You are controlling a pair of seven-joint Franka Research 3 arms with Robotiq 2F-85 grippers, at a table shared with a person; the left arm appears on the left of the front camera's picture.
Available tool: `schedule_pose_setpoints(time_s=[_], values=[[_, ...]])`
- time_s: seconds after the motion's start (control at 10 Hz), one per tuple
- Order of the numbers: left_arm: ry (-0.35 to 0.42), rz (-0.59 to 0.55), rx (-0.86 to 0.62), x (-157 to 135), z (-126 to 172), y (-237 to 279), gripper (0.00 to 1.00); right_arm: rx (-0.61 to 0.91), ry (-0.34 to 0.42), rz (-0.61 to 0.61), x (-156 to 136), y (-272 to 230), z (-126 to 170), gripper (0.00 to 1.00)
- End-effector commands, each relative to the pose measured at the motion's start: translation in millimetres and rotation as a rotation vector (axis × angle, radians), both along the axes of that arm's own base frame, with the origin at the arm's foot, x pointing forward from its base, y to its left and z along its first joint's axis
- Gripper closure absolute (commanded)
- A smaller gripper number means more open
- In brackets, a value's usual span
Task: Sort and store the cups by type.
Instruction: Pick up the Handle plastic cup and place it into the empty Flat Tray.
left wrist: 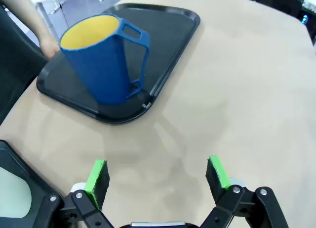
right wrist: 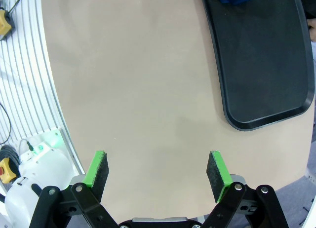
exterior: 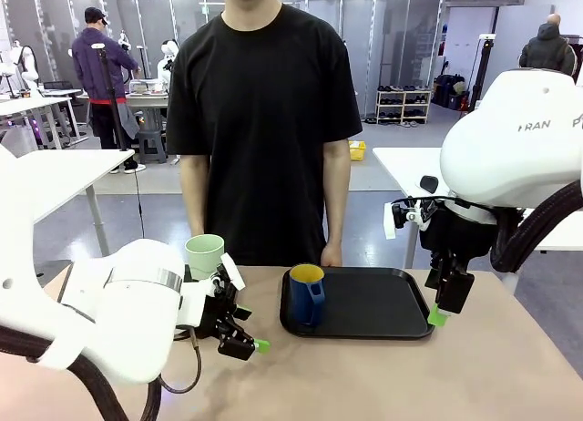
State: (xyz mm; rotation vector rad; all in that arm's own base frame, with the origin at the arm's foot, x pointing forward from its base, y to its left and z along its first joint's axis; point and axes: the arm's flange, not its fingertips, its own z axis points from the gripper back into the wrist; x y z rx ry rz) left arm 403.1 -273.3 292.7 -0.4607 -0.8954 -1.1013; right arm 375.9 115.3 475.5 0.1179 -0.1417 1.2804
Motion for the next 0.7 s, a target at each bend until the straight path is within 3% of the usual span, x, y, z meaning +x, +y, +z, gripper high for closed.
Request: schedule_pose_setpoints(time_s=[0.0, 0.6], values=[[-0.006, -0.001, -0.016, -3.4, -2.9, -5.4, 0.0, -0.012, 0.001, -0.008, -0.2, -0.4, 0.2, 0.0], [-0.006, -0.001, -0.016, -3.4, -2.9, -5.4, 0.0, -0.012, 0.001, -0.008, -0.2, -0.4, 0.2, 0.0]])
